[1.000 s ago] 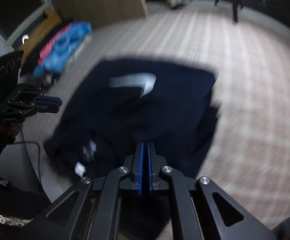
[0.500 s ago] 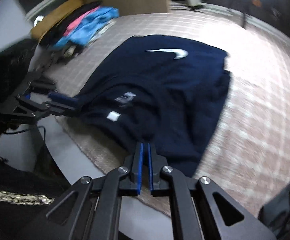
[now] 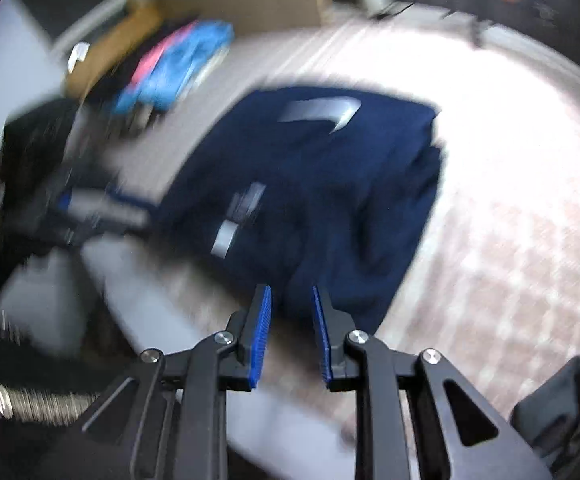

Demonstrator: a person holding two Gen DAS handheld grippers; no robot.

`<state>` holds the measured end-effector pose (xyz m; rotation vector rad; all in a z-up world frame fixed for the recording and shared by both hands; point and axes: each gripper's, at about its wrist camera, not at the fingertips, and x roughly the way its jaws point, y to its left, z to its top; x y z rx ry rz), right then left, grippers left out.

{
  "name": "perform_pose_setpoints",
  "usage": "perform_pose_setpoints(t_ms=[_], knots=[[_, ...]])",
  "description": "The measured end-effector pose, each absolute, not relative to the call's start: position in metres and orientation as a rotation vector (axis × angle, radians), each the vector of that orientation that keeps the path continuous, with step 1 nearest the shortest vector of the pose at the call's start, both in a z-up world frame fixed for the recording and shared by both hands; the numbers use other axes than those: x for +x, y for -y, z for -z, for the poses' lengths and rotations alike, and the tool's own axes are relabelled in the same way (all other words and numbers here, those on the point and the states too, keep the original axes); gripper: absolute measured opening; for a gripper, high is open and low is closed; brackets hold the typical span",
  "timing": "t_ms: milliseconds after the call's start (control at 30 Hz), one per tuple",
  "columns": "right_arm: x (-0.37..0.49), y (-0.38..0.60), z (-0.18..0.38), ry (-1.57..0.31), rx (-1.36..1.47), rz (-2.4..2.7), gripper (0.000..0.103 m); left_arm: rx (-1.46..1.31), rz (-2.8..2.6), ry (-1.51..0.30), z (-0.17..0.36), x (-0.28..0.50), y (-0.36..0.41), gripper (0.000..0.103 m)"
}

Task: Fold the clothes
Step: 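Open both tools and release the folded navy bundle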

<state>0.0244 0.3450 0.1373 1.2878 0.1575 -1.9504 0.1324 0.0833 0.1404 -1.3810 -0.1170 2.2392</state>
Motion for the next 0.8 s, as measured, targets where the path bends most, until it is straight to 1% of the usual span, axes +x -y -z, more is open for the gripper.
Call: perform_pose_setpoints(t_ms=[67,133,167,233,300,367,433,500,567,600,700,800], knots=[[0.009,-0.33,-0.133,-0.143,1.246,1.998,0.029,-1.367,-2.349,0.197,-0.138,0.118,-0.069,0.026],[-0.006,-0.316,-0.129,-0.127,1.203,2.044,0.045,-1.358,-2.386,0.301,-0.13,0.106,-0.059,0.027],[-0.012,-0.312,-0.123,-0.123,1.219,2.057,0.046,-1.369,-2.393,0.334,-0.124,0.101,-0.056,0.027],[-0.022,-0.309,-0.103,-0.13,1.317,2.06,0.046,-1.454,-2.385,0.323,-0.104,0.097,-0.055,0.027],[-0.016,-0.317,-0.095,-0.173,1.372,2.024,0.046,-1.533,-2.363,0.294,-0.089,0.102,-0.054,0.026],[-0.008,-0.328,-0.096,-0.192,1.398,2.005,0.046,-1.529,-2.358,0.311,-0.094,0.112,-0.047,0.027],[-0.006,-0.343,-0.105,-0.154,1.411,2.028,0.046,-1.514,-2.41,0.338,-0.108,0.117,-0.035,0.03],[-0.006,-0.358,-0.115,-0.095,1.411,2.079,0.047,-1.478,-2.482,0.376,-0.118,0.113,-0.022,0.044],[-0.016,-0.369,-0.117,0.014,1.388,2.171,0.063,-1.484,-2.524,0.433,-0.117,0.1,-0.01,0.045],[-0.022,-0.37,-0.114,0.036,1.393,2.186,0.071,-1.503,-2.537,0.469,-0.114,0.09,-0.006,0.045],[-0.038,-0.363,-0.103,0.048,1.433,2.19,0.071,-1.554,-2.542,0.485,-0.1,0.07,-0.007,0.045],[-0.045,-0.359,-0.093,0.0,1.456,2.207,0.071,-1.587,-2.525,0.445,-0.09,0.065,-0.017,0.045]])
